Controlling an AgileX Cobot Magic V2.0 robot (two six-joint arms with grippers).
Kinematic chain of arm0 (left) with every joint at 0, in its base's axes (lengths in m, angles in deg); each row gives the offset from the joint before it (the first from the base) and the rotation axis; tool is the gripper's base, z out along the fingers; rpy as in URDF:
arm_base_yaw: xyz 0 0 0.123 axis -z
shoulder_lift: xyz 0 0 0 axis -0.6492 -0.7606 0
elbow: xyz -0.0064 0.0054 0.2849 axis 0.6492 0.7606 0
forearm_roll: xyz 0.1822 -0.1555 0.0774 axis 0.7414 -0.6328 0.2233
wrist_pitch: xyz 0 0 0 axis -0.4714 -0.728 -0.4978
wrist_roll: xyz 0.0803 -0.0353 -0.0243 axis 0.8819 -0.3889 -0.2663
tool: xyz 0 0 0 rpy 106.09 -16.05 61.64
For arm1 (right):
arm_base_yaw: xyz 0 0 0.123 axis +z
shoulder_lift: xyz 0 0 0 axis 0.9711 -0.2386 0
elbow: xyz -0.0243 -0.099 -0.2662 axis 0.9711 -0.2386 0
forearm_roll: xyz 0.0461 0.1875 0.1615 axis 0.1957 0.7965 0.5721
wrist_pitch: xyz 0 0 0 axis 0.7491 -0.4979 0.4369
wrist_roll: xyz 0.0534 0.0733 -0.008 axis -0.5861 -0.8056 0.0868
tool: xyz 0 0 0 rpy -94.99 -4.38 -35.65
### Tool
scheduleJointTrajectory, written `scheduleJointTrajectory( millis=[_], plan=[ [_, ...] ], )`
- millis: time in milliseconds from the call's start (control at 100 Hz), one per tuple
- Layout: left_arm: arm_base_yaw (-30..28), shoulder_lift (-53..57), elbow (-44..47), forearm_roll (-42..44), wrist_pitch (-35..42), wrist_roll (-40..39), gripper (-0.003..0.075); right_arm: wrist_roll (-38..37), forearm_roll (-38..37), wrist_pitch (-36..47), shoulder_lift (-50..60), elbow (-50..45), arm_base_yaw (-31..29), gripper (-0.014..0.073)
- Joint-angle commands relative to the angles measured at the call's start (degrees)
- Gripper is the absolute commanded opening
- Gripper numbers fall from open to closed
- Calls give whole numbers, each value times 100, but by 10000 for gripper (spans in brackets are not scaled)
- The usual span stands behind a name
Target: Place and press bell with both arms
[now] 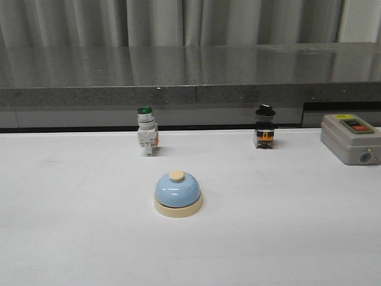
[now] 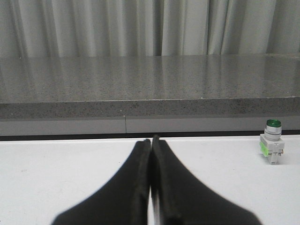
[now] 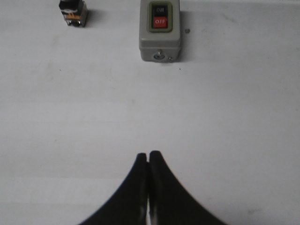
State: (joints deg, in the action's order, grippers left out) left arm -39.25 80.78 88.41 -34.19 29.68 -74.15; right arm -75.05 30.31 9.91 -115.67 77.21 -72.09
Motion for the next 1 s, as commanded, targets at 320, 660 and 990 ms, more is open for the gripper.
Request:
scheduleJointTrajectory(
  millis=[320, 660, 990],
  plan=[
    [-12, 207, 132, -4, 445, -2, -19, -6, -1, 1371, 2013, -1166, -33, -69],
    [-12, 207, 132, -4, 445, -2, -19, -6, -1, 2030, 3726, -2002, -33, -69],
    [-12, 198, 132, -4, 458, -2, -19, -6, -1, 2975, 3993, -2626, -22, -69]
  ],
)
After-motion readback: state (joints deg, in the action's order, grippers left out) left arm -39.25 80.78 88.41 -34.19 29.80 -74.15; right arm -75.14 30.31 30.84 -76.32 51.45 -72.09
